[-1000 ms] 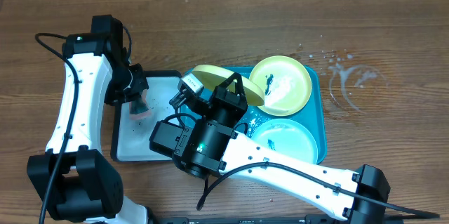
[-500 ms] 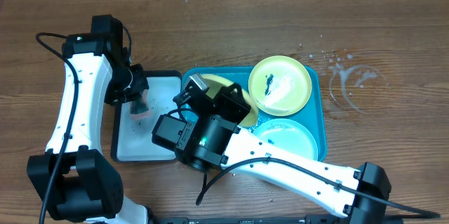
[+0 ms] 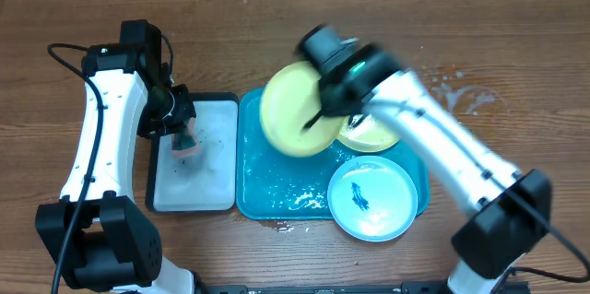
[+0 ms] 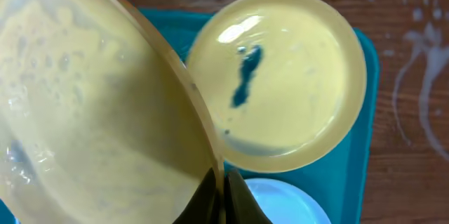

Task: Clean dirty plates on tray and stack at the side
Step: 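Carry the cleaned yellow plate right and set it off the tray, then grasp the rim of the other yellow plate with the right gripper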

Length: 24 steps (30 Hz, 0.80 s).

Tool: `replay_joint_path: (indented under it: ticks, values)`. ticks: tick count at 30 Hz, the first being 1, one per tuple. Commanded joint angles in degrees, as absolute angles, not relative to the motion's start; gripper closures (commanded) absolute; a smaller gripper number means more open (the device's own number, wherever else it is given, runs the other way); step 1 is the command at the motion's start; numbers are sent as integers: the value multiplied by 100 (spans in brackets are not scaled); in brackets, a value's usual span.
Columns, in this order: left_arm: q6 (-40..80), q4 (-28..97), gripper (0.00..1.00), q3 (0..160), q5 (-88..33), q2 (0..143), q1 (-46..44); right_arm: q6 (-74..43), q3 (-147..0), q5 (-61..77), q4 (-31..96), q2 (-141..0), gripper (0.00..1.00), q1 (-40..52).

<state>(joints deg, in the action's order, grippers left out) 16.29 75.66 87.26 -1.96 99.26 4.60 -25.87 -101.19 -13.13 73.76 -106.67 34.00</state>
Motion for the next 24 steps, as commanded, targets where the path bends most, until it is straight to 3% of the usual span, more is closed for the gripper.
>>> replay_joint_path:
  ticks: [1, 8, 16, 24]
  values:
    - [1516, 7581, 96, 8735, -263, 9933, 449, -2867, -10110, -167, 7255, -10632, 96, 2298]
    - [1514, 7581, 96, 8735, -263, 9933, 449, -2659, -10025, 884, 7284, -10654, 96, -405]
    - [1516, 7557, 96, 8735, -263, 9933, 449, -2635, -9065, 913, 7048, -10654, 96, -2394]
    - [1509, 7518, 96, 8735, -263, 9933, 449, -2532, -7909, 910, 6101, -10659, 96, -2707]
